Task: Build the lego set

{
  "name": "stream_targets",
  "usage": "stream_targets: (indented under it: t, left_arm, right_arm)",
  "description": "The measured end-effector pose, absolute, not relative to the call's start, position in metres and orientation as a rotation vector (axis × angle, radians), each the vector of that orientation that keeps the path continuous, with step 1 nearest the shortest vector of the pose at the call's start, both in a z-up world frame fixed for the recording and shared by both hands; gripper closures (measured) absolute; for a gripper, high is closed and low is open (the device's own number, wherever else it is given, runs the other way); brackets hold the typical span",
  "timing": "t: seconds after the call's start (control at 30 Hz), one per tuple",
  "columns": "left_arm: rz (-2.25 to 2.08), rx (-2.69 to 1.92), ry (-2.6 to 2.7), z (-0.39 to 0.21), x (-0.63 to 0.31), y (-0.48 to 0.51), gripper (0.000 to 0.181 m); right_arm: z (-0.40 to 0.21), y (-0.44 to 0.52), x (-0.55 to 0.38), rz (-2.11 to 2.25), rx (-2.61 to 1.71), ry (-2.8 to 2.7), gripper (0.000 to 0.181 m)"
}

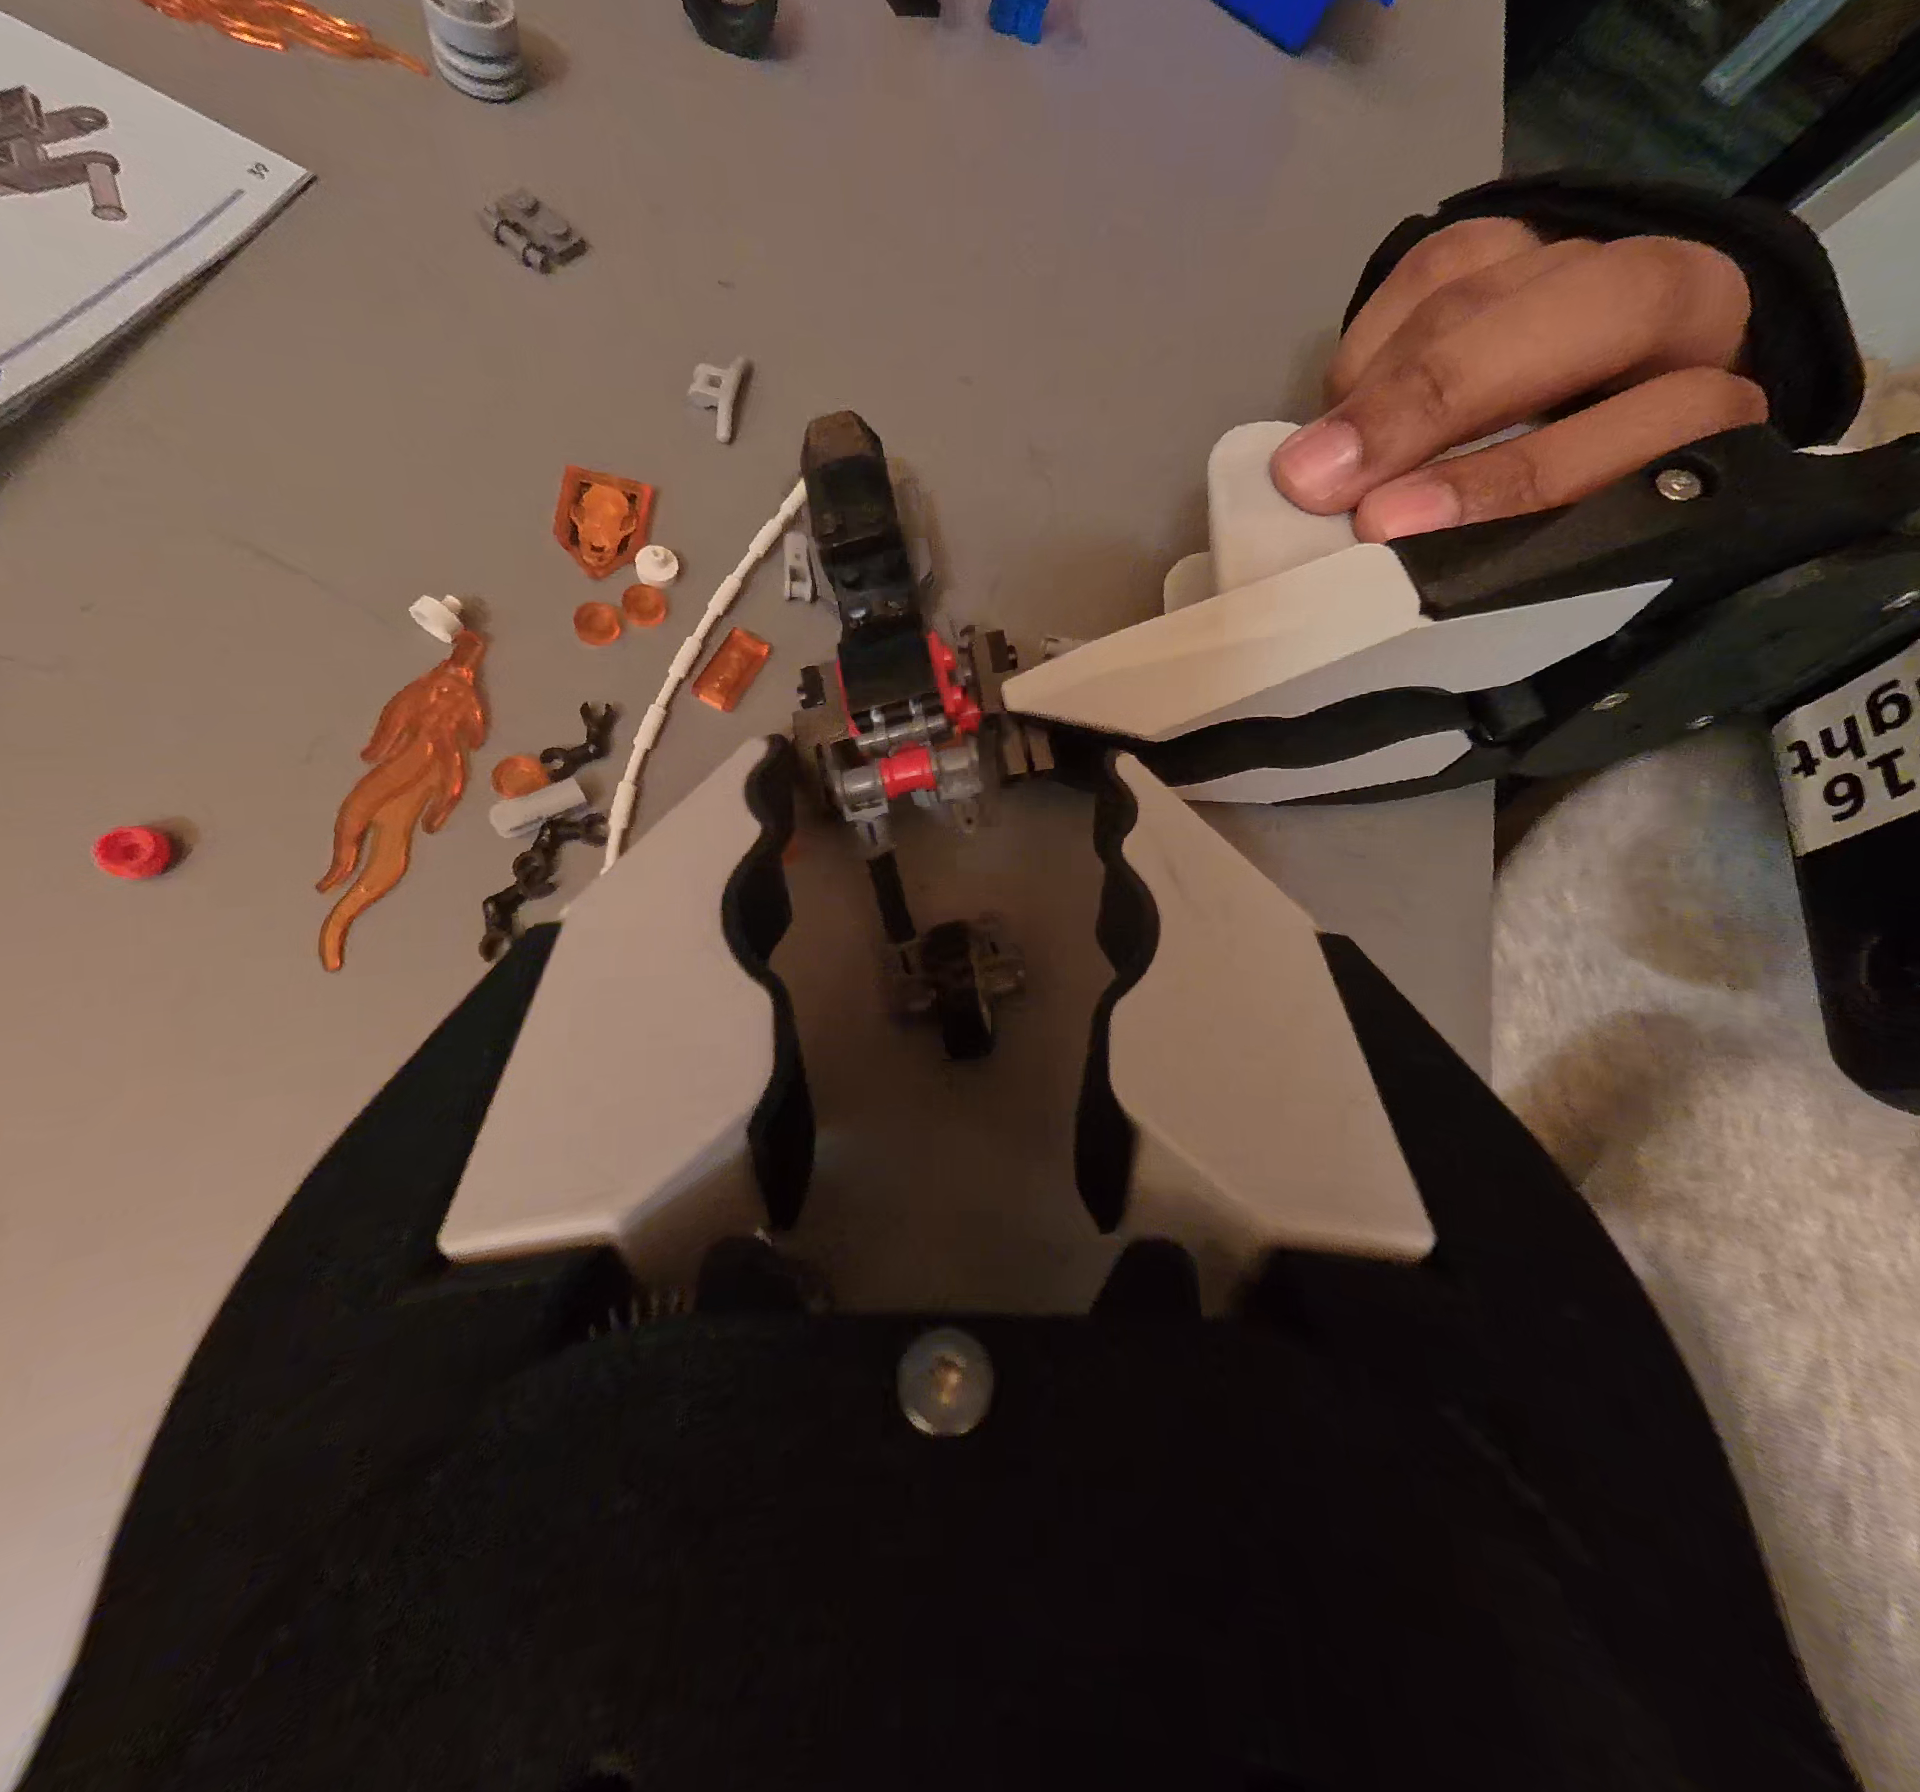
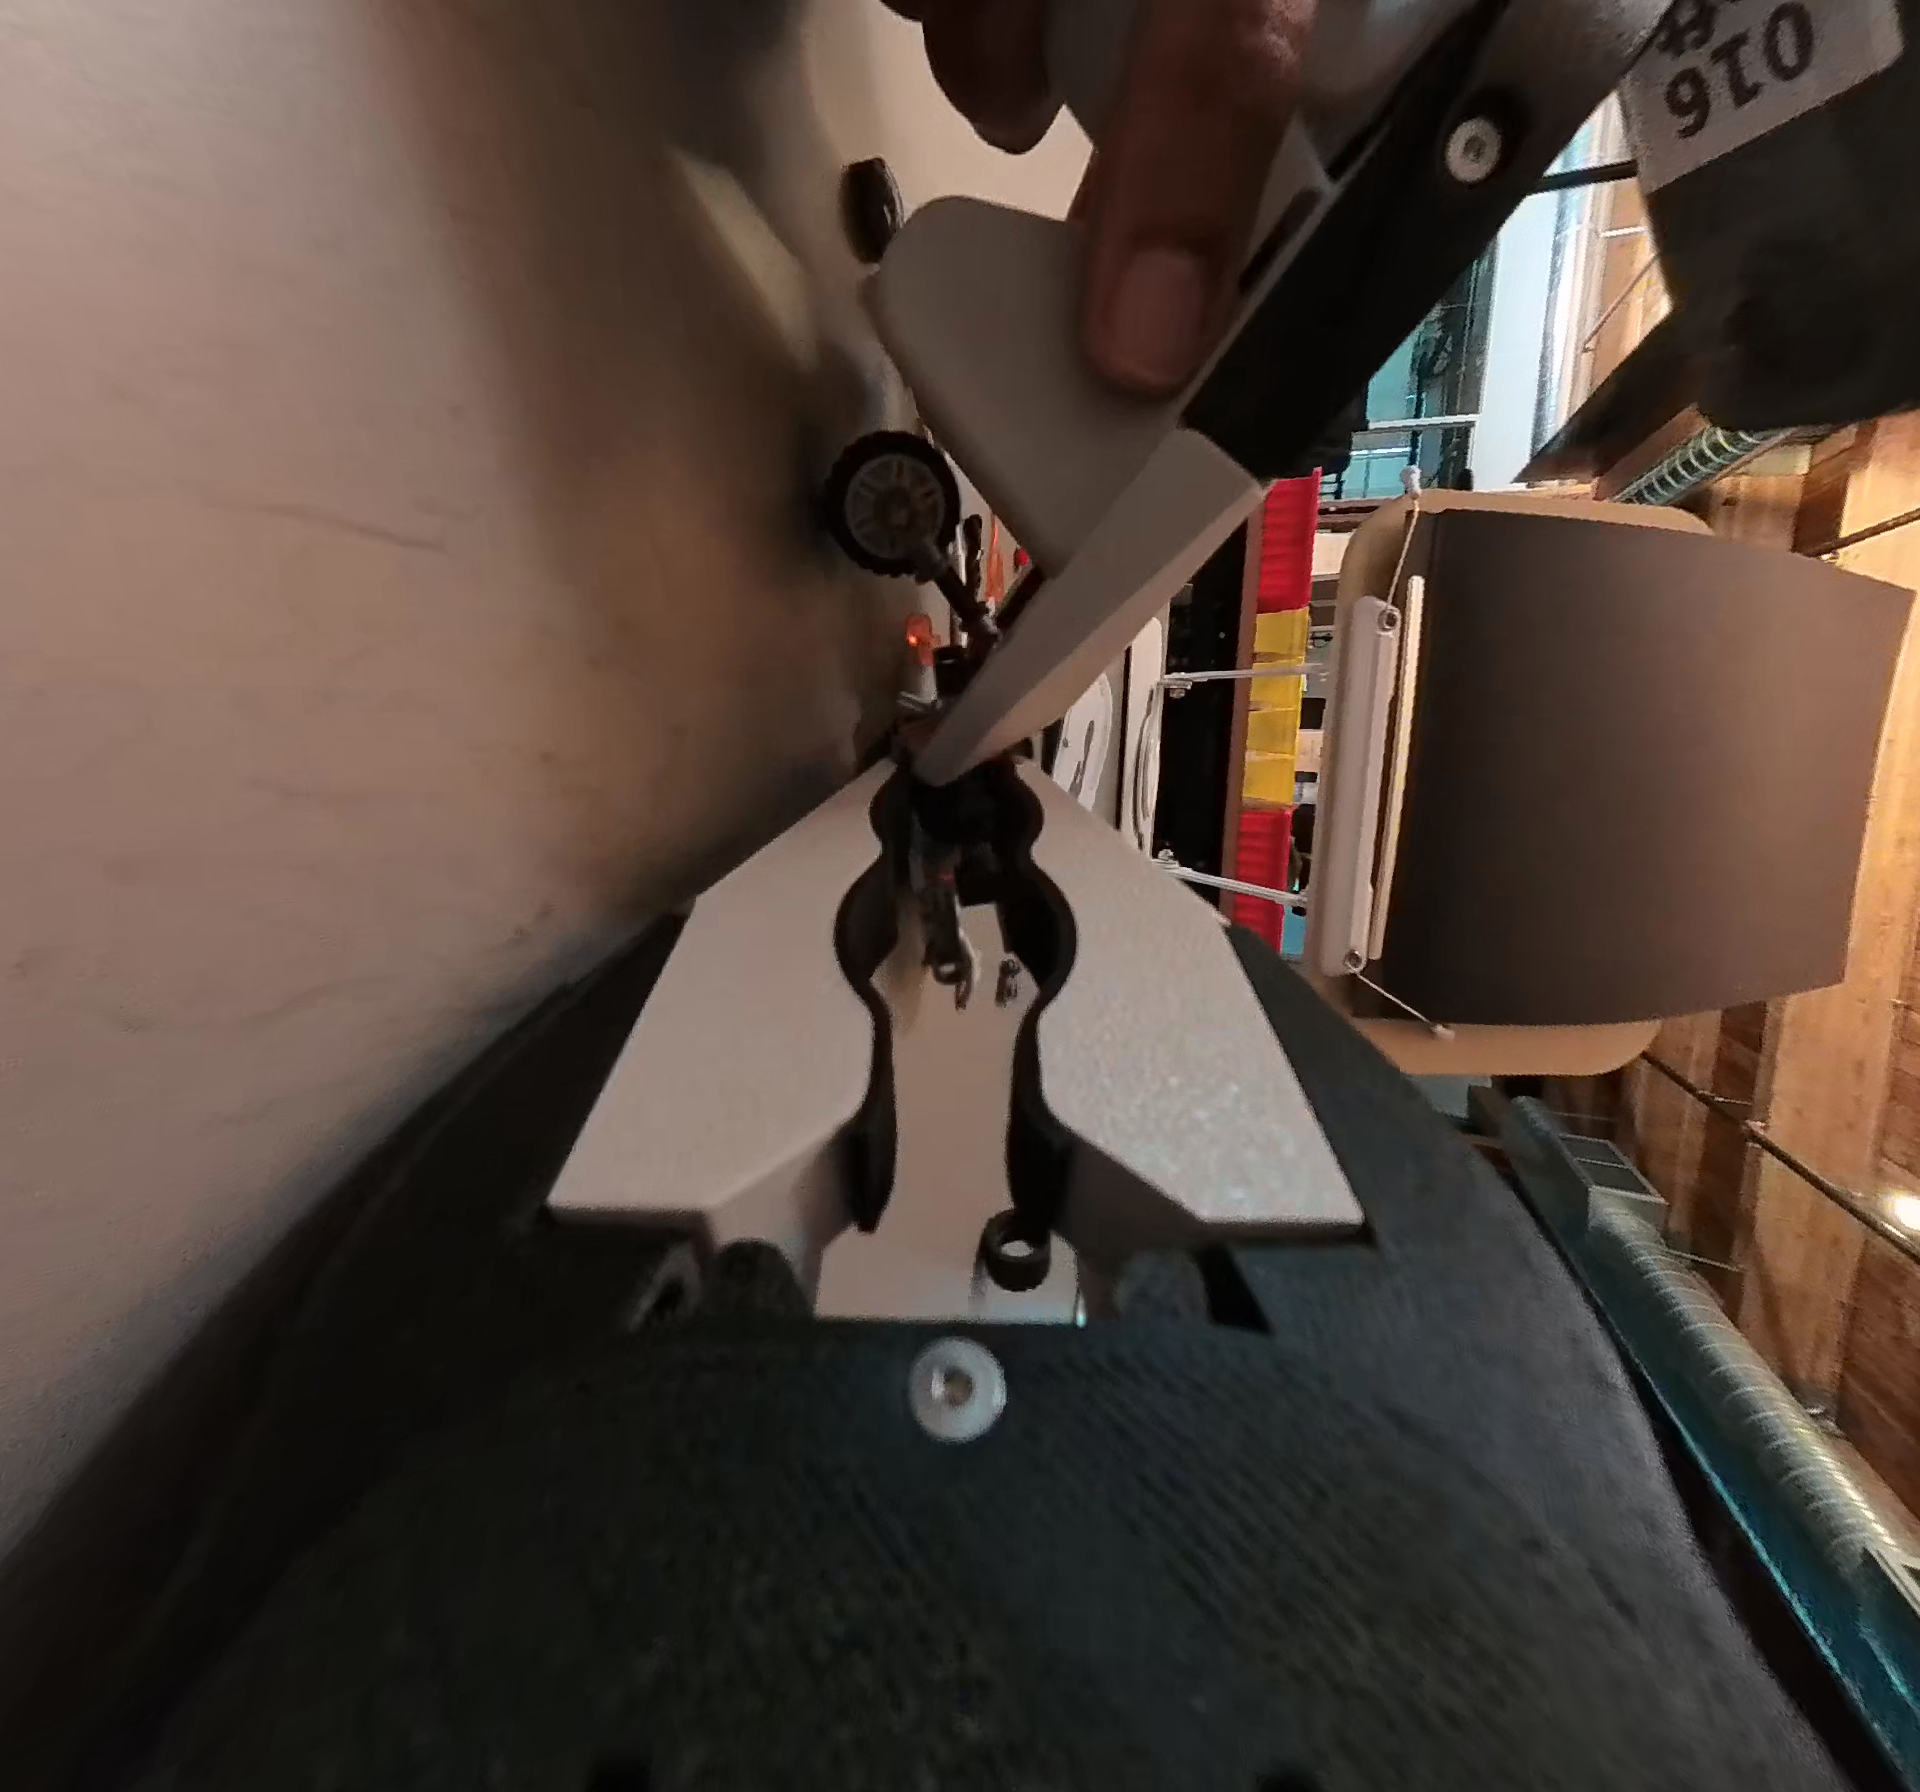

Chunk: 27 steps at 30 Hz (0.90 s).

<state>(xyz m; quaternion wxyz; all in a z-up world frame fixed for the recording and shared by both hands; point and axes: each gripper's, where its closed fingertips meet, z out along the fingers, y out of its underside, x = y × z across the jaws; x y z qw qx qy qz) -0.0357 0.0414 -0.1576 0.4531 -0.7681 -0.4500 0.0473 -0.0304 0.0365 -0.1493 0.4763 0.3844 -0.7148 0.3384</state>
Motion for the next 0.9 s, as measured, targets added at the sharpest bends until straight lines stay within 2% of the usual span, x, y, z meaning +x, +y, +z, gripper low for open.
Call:
stream_targets:
  t: [0.43, 0.9]
  left_arm:
    - [0.118, -1.909, -1.117, -0.1599, -0.0370, 0.0413, 0.133]
    - [0.168, -1.947, -1.092, -0.1606, -0.0398, 0.0404, 0.129]
  right_arm:
    - [-0.1524, 0.0359, -0.0302, 0.827, 0.961, -1.761, 0.168]
    - [-0.1530, 0.0374, -0.0314, 0.903, 1.041, -1.744, 0.168]
